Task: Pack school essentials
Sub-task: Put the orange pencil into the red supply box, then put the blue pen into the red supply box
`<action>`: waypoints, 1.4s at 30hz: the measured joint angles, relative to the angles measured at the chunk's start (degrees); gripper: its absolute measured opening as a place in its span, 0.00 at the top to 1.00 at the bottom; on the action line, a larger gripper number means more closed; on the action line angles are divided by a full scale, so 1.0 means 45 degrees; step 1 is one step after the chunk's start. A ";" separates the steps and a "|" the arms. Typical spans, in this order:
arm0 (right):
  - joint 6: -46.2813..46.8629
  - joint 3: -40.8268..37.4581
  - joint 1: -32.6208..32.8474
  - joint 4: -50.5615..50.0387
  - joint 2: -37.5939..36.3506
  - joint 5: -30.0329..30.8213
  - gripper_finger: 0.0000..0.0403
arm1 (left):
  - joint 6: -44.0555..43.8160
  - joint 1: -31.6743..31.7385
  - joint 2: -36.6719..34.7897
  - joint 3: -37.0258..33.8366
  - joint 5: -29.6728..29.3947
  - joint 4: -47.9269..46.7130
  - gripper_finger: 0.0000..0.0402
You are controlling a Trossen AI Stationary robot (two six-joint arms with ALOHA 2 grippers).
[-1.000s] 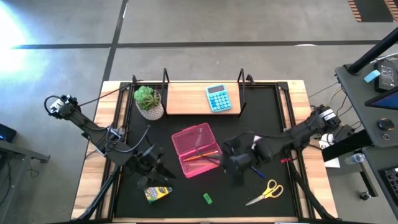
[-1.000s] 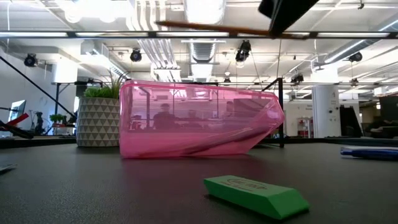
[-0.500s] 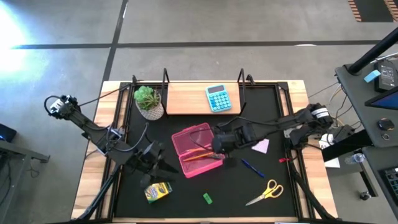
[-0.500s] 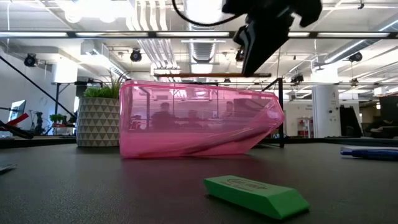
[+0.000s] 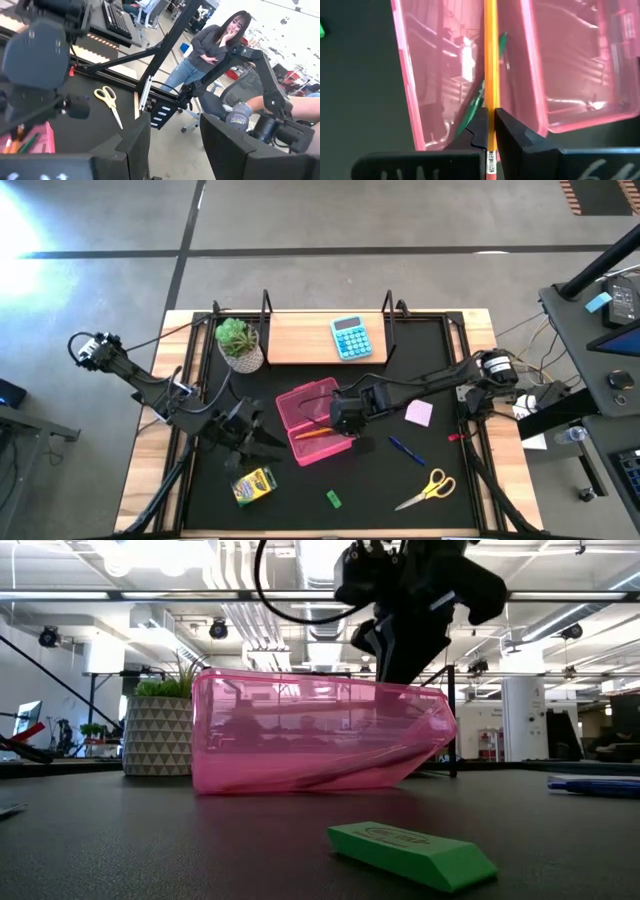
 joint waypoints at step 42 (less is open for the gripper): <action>0.1558 0.0005 0.0005 0.0524 -0.0401 0.0282 0.66 | 0.0121 0.0034 -0.0078 -0.0087 0.0019 -0.0408 0.61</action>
